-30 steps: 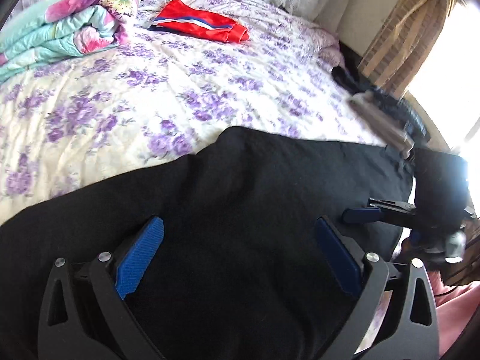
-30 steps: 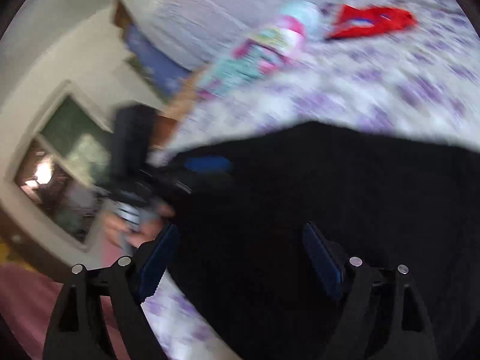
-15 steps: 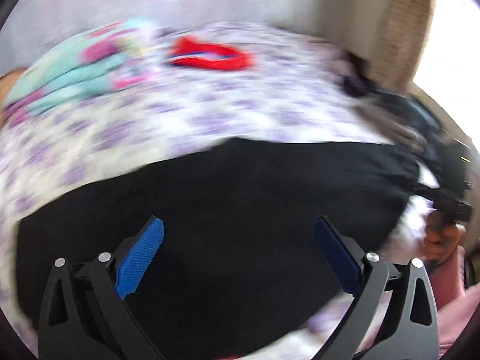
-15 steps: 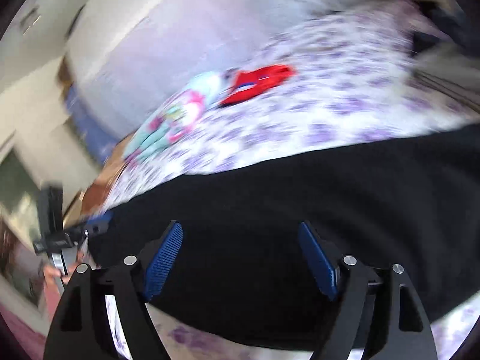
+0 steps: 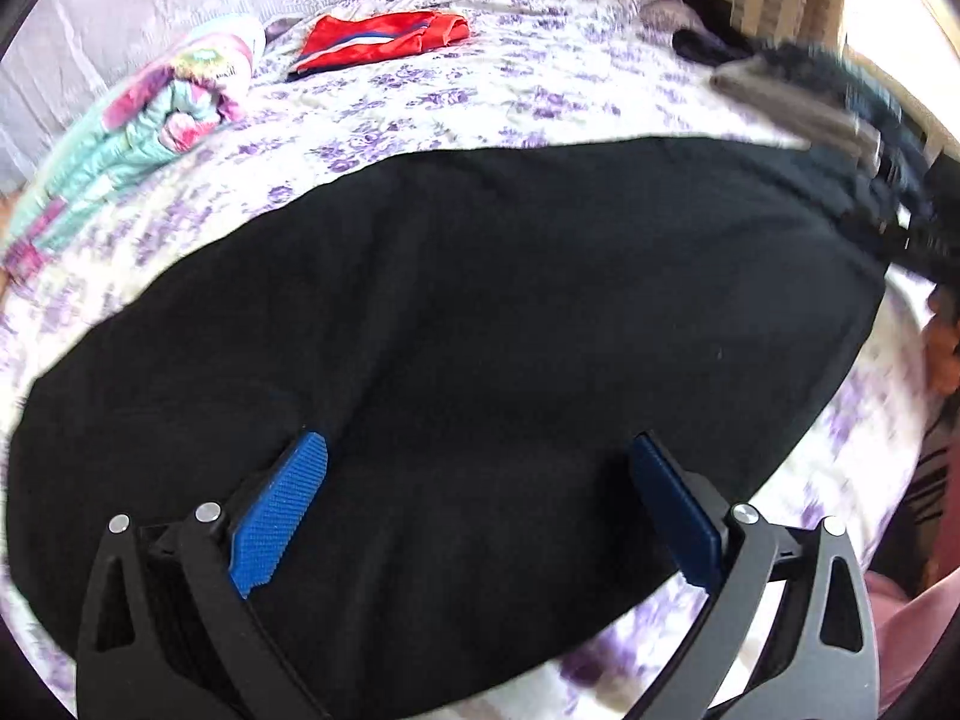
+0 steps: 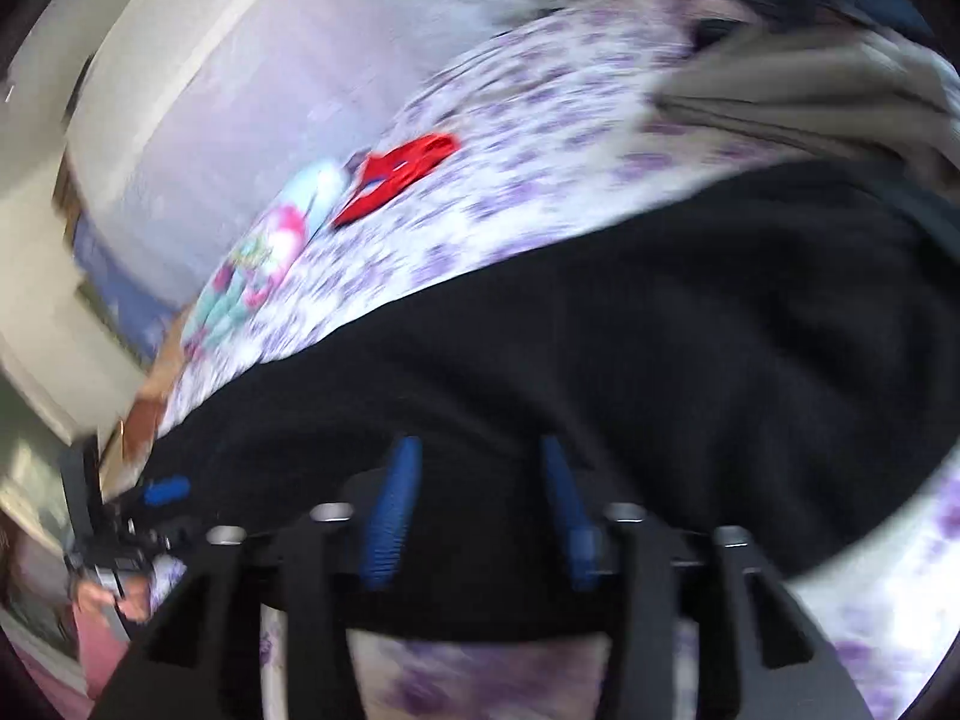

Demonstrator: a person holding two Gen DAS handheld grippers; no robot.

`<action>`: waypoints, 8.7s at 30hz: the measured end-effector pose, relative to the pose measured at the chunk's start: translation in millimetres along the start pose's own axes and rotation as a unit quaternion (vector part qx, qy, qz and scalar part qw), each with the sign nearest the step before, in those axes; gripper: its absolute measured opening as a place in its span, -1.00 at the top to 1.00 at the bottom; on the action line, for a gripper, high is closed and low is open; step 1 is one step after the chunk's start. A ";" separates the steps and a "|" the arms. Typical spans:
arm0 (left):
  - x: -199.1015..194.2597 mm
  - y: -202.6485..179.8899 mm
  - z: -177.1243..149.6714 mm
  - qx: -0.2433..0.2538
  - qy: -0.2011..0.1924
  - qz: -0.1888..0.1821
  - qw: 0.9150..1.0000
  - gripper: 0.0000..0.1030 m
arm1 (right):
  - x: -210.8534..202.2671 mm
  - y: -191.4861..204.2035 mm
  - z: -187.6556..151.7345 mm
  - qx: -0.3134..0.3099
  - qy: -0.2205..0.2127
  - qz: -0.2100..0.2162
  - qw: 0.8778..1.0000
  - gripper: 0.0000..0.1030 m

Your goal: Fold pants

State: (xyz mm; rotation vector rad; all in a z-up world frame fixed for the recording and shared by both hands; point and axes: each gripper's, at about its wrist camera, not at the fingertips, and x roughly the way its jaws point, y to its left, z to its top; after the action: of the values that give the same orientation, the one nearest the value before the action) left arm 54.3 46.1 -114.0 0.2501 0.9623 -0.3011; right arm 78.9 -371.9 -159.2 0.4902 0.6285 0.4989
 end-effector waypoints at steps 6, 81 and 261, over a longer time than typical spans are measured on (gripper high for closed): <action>-1.9 -2.9 -5.1 0.002 -0.012 0.013 1.000 -0.92 | 4.0 49.6 10.8 -0.054 -0.037 -0.064 0.996 -0.41; -0.3 -17.8 -4.3 -0.014 -0.024 -0.006 1.000 -0.91 | 25.9 92.3 -59.0 -0.250 -0.018 -0.143 0.957 -0.77; -24.8 50.3 -8.6 -0.221 -0.174 -0.184 0.942 -0.91 | 78.5 78.1 43.5 0.060 0.039 0.063 0.995 -0.07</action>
State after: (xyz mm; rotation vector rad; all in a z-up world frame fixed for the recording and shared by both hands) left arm 52.5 99.2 -94.3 -0.3912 0.6964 -0.4432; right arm 140.1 -278.7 -117.8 0.6280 0.7082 0.6041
